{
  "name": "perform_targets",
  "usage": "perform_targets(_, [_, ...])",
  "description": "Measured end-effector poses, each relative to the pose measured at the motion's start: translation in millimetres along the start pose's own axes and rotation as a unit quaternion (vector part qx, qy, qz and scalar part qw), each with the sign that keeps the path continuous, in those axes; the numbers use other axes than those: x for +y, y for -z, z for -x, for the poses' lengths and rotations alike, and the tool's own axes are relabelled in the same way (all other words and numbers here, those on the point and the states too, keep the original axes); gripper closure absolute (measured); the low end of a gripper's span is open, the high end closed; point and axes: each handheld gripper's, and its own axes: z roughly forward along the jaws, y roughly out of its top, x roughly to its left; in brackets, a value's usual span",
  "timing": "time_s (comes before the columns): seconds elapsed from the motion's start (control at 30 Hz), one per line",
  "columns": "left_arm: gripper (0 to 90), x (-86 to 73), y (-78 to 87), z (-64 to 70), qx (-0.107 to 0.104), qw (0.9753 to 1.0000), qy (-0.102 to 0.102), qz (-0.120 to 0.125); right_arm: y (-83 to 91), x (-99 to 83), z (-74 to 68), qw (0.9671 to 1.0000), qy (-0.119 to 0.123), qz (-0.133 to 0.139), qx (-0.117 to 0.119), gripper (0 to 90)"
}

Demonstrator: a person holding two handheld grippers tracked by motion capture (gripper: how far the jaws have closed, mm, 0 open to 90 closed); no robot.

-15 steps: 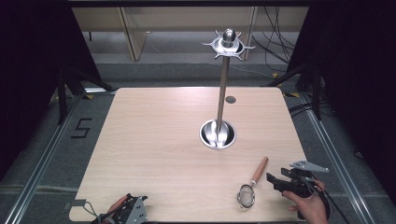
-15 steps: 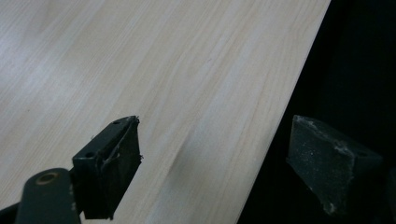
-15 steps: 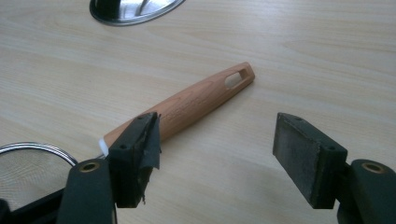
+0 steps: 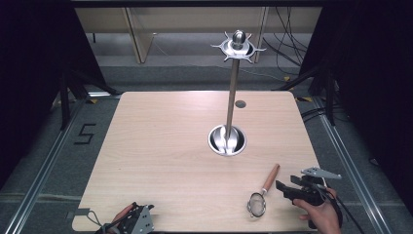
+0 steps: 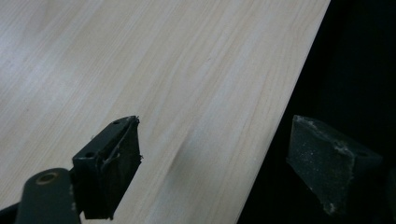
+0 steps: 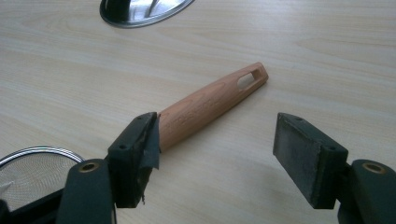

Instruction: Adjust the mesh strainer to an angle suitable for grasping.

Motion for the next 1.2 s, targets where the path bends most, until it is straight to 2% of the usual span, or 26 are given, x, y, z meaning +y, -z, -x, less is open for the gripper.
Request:
perform_targets(0.03, [16.4,0.0,0.2,0.2,0.001,1.0000,0.000,0.000,-0.6,0.5,-4.1,0.9999,-0.016,-0.005,0.000,32.3])
perform_targets(0.07, [16.4,0.0,0.2,0.2,0.001,1.0000,0.000,0.000,-0.6,0.5,-4.1,0.9999,-0.016,-0.005,0.000,32.3])
perform_targets(0.1, [16.4,0.1,-0.1,0.2,0.000,1.0000,0.000,0.000,-2.0,2.1,-2.4,0.9999,0.010,-0.003,0.004,32.3])
perform_targets(0.23, [16.4,0.0,-0.2,0.1,0.000,1.0000,0.000,-0.001,-5.9,4.7,-7.5,0.9998,0.013,0.001,0.013,32.3])
perform_targets(0.27, [16.4,0.0,-0.3,0.5,0.006,1.0000,-0.001,-0.002,-5.9,6.0,-13.4,0.9998,-0.006,-0.011,0.013,32.4])
perform_targets(0.3, [16.4,0.0,-0.3,0.5,0.006,1.0000,-0.001,-0.002,-8.1,7.0,-11.9,0.9998,0.010,-0.009,0.011,32.4])
perform_targets(0.33, [16.4,-0.1,-0.4,0.3,0.003,1.0000,-0.001,-0.002,-8.7,7.6,-15.3,0.9998,-0.002,-0.014,0.013,32.4])
perform_targets(0.37, [16.4,-0.1,-0.4,0.3,0.003,1.0000,-0.001,-0.002,-11.0,8.4,-13.9,0.9996,0.011,-0.009,0.023,32.4])
perform_targets(0.43, [16.4,0.0,-0.3,-0.1,-0.001,1.0000,-0.001,-0.001,-13.4,9.1,-15.5,0.9994,0.014,-0.011,0.031,32.4])
perform_targets(0.47, [16.4,0.0,-0.3,0.0,-0.001,1.0000,-0.001,-0.001,-13.8,8.7,-20.3,0.9993,-0.011,-0.016,0.030,32.4])
perform_targets(0.5, [16.3,0.1,-0.3,0.1,-0.001,1.0000,-0.001,-0.002,-14.9,8.9,-21.1,0.9993,-0.008,-0.017,0.032,32.4])
perform_targets(0.53, [16.3,0.1,-1.2,0.0,-0.008,1.0000,0.000,0.000,-16.4,9.7,-19.4,0.9993,0.007,-0.020,0.032,32.4])
perform_targets(0.57, [16.3,0.1,-1.2,0.0,-0.008,1.0000,0.000,0.000,-16.4,9.7,-19.4,0.9993,0.007,-0.020,0.032,32.4])
perform_targets(0.6, [16.3,0.3,-0.3,0.5,0.000,1.0000,-0.001,-0.003,-16.2,10.0,-19.9,0.9995,0.005,-0.020,0.025,32.4])
perform_targets(0.63, [16.3,0.4,-0.2,0.8,0.005,1.0000,-0.003,-0.002,-19.5,9.6,-19.3,0.9991,0.003,-0.018,0.037,32.4])
perform_targets(0.67, [16.3,0.3,-0.3,0.2,-0.002,1.0000,-0.001,-0.002,-18.6,9.4,-20.6,0.9990,-0.014,-0.031,0.030,32.4])
perform_targets(0.7, [16.3,0.3,-0.3,0.2,-0.002,1.0000,-0.002,-0.002,-20.8,9.4,-18.6,0.9990,-0.006,-0.028,0.034,32.4])
perform_targets(0.8, [16.3,0.1,-0.4,0.2,-0.002,1.0000,-0.002,-0.002,-23.6,9.0,-16.3,0.9985,-0.014,-0.032,0.041,32.4])
perform_targets(0.83, [16.3,-0.1,-1.9,1.3,0.001,1.0000,0.007,0.005,-25.2,9.1,-15.5,0.9988,-0.010,-0.033,0.036,32.4])
perform_targets(0.9, [16.3,-0.1,-2.0,1.9,0.003,0.9999,0.010,0.008,-27.2,9.1,-15.7,0.9987,-0.009,-0.039,0.032,32.3])
perform_targets(0.93, [16.4,0.0,-1.9,2.0,0.002,0.9999,0.010,0.009,-28.2,8.8,-19.1,0.9979,-0.031,-0.045,0.034,32.4])
perform_targets(0.97, [16.3,-0.1,-2.0,2.1,0.002,0.9999,0.011,0.009,-27.9,9.0,-19.5,0.9974,-0.036,-0.045,0.043,32.3])
perform_targets(1.0, [16.3,-0.1,-2.0,2.1,0.002,0.9999,0.011,0.008,-30.4,9.6,-15.7,0.9983,-0.013,-0.045,0.035,32.3])
perform_targets(1.13, [16.3,-0.2,-2.0,2.1,0.003,0.9999,0.009,0.007,-33.8,9.7,-16.6,0.9972,-0.029,-0.051,0.046,32.3])
perform_targets(1.2, [16.3,-0.3,-1.9,2.6,0.001,0.9999,0.011,0.011,-36.3,9.8,-16.5,0.9972,-0.024,-0.056,0.043,31.4])
